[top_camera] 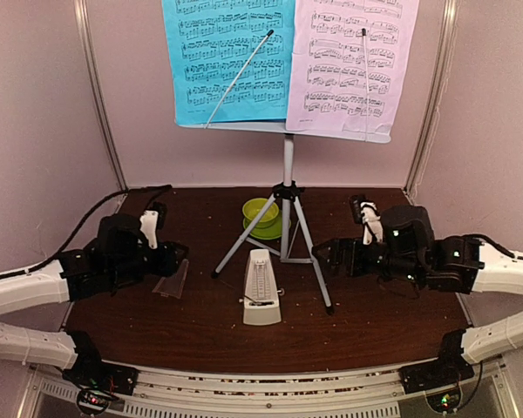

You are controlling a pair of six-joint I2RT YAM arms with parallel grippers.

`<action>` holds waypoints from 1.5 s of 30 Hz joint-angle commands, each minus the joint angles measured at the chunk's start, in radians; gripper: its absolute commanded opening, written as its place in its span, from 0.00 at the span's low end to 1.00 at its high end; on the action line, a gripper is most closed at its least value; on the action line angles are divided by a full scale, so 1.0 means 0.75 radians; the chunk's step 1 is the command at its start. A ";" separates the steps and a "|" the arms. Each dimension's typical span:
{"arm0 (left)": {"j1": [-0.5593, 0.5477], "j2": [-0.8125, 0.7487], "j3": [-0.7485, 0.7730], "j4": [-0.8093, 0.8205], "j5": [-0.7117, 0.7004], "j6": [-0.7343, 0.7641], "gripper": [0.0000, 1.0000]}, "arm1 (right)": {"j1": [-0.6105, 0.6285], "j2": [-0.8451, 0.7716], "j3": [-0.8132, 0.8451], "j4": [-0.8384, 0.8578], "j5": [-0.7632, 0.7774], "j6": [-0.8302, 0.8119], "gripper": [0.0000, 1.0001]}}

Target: Set up the instrument practice props

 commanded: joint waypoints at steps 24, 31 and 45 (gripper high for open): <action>0.149 -0.014 0.951 -0.696 -0.118 0.358 0.76 | -0.350 -0.291 0.592 -0.420 0.017 -0.301 1.00; 0.150 -0.080 0.918 -0.834 -0.129 0.099 0.98 | -0.354 -0.432 0.511 -0.528 0.071 -0.240 1.00; 0.170 -0.275 0.530 -0.864 -0.094 -0.354 0.98 | -0.370 -0.731 0.058 -0.556 0.101 -0.014 1.00</action>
